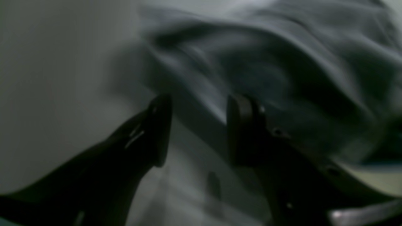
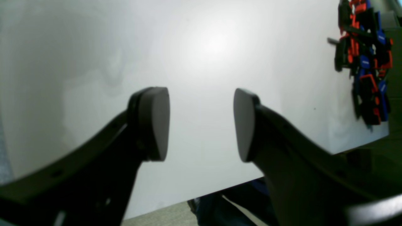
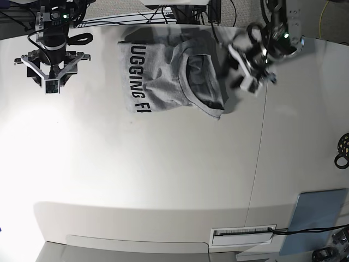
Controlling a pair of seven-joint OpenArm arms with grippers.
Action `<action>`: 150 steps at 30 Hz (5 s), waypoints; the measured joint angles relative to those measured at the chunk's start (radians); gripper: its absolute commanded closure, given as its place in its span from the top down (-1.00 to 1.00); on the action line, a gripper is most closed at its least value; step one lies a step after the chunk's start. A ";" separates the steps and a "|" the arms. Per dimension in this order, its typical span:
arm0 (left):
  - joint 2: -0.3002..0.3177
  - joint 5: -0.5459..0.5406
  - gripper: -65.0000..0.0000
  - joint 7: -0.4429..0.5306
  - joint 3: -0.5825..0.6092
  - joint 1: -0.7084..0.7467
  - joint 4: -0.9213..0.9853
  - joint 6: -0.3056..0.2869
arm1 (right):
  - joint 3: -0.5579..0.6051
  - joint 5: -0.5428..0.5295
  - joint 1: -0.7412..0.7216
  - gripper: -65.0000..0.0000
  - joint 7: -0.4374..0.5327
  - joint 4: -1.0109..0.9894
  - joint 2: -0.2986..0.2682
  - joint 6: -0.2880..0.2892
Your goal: Fold the T-shirt properly
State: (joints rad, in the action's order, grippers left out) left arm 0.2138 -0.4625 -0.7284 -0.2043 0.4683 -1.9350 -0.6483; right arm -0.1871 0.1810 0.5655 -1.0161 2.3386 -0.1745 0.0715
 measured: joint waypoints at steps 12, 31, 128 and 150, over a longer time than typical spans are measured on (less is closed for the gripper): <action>0.000 -0.160 -0.10 -0.214 -0.006 0.049 0.005 0.068 | 0.000 0.000 0.000 -0.02 0.000 0.000 0.000 0.000; 0.000 -0.193 -1.00 -0.238 0.164 0.036 0.005 0.158 | 0.000 0.000 0.000 -0.02 -0.031 0.000 0.000 0.000; -0.023 -0.082 -0.94 0.197 -0.039 -0.350 0.606 0.146 | 0.592 -0.260 -0.251 -1.00 0.112 -0.458 0.011 0.115; 0.091 -0.128 -0.94 0.092 -0.382 0.115 0.196 0.004 | 0.212 -0.127 0.115 -1.00 0.036 -0.035 -0.070 -0.047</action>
State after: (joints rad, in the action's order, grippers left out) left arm 0.3046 -0.5903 -0.6369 -0.5865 0.5831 -1.7386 -0.6441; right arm 0.0250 0.0544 0.6807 -0.9798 2.3035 -0.2447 0.0250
